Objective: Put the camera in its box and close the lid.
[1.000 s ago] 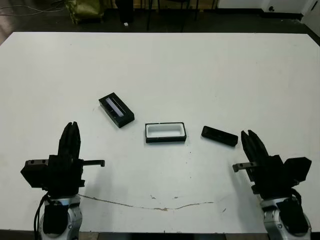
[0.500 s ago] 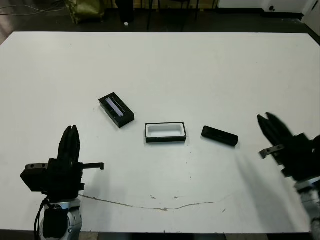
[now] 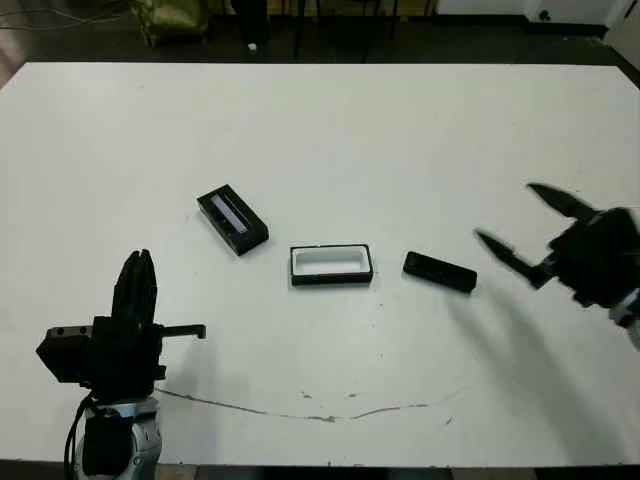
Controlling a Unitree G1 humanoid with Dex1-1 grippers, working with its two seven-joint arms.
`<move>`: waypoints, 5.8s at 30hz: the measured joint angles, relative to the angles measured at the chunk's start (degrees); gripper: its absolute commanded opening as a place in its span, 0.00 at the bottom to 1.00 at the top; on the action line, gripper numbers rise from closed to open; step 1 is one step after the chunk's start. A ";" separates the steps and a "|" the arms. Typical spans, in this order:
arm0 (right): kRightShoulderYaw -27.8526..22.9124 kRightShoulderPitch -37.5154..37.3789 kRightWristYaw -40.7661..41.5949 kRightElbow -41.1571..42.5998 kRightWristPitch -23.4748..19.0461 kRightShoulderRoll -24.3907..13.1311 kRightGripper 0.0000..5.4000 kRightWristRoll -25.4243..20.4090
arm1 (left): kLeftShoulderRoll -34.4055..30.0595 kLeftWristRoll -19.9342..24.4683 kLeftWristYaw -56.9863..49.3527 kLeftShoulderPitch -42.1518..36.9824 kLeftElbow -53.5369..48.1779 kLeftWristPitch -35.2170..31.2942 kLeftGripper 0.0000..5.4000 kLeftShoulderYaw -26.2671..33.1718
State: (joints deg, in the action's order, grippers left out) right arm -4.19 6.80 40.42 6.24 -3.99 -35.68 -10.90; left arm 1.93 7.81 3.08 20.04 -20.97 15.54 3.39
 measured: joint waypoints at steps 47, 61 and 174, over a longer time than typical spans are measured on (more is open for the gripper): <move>8.19 13.18 16.82 -19.86 -5.38 0.97 0.85 -2.25 | -1.33 1.91 1.88 -1.59 0.55 -1.79 0.00 3.37; 9.28 13.95 18.33 -24.70 -0.98 1.55 0.96 -0.06 | -1.74 1.93 2.09 -1.36 0.54 -1.22 0.00 3.59; 15.09 11.11 12.34 -19.29 -8.48 0.99 0.62 -0.76 | -2.22 1.81 1.83 0.50 -2.61 -2.99 0.00 4.70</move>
State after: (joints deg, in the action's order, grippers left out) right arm 10.90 17.90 52.76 -13.05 -12.47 -34.70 -11.66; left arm -0.29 9.62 4.91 20.54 -23.59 12.55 8.09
